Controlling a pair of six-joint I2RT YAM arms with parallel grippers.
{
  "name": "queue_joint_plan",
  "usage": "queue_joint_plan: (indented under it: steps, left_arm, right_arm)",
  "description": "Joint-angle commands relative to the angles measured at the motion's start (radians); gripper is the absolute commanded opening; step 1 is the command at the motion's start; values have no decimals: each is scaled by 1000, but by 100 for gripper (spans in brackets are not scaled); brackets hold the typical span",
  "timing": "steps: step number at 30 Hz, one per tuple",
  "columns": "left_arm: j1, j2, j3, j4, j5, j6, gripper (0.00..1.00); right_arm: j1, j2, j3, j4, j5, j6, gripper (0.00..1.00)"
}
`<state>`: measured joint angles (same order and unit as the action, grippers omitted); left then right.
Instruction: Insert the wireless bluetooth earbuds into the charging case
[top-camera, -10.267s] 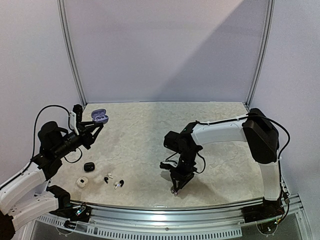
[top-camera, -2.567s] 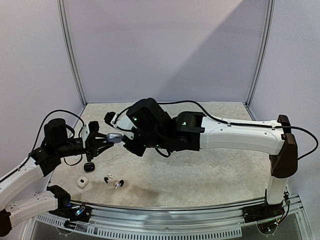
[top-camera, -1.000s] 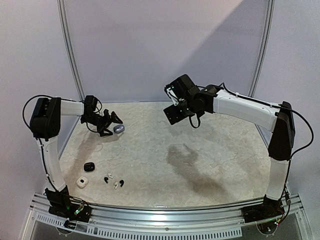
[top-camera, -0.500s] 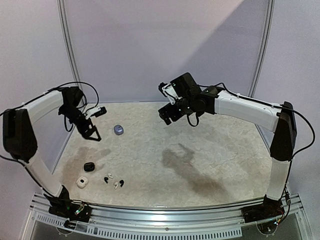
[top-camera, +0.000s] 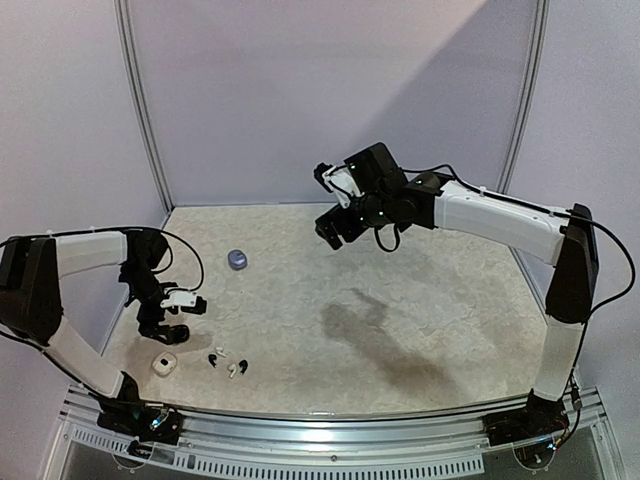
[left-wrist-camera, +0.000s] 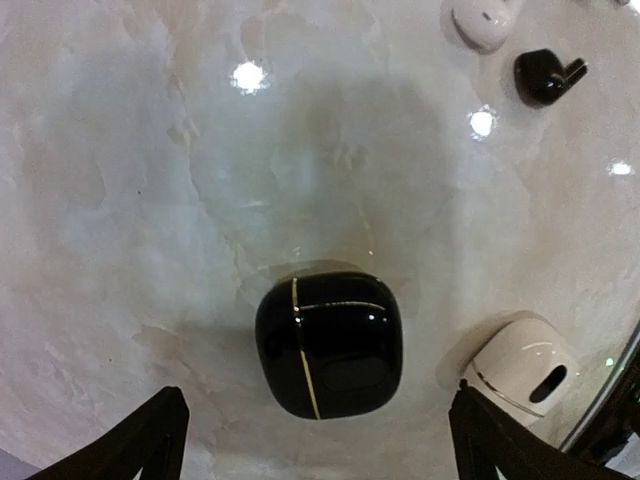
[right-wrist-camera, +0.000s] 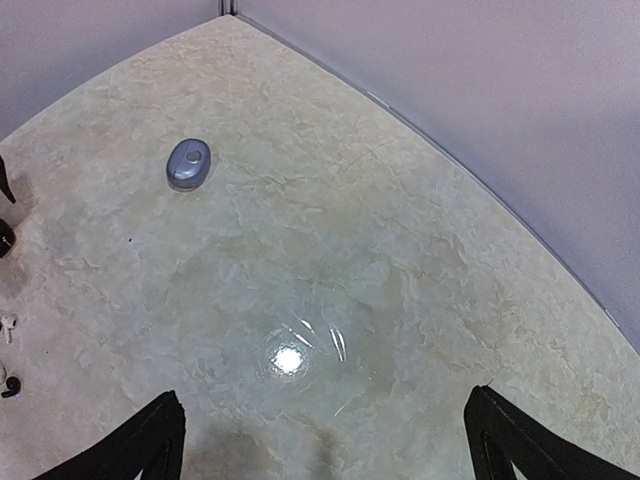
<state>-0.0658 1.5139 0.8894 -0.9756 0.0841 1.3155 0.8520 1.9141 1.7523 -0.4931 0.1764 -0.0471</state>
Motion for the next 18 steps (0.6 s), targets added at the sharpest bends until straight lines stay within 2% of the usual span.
queue_joint_plan:
  steps: [1,9,18]
  left_arm:
    - [-11,31,-37,141,-12,32,89]
    - [-19,73,-36,76,33,30,65]
    - [-22,115,-58,94,18,32,60]
  right_arm:
    - [11,-40,-18,-10,-32,-19,99]
    - [16,-36,-16,-20,-34,-34,99]
    - [16,-30,-13,-23,-31,-34,99]
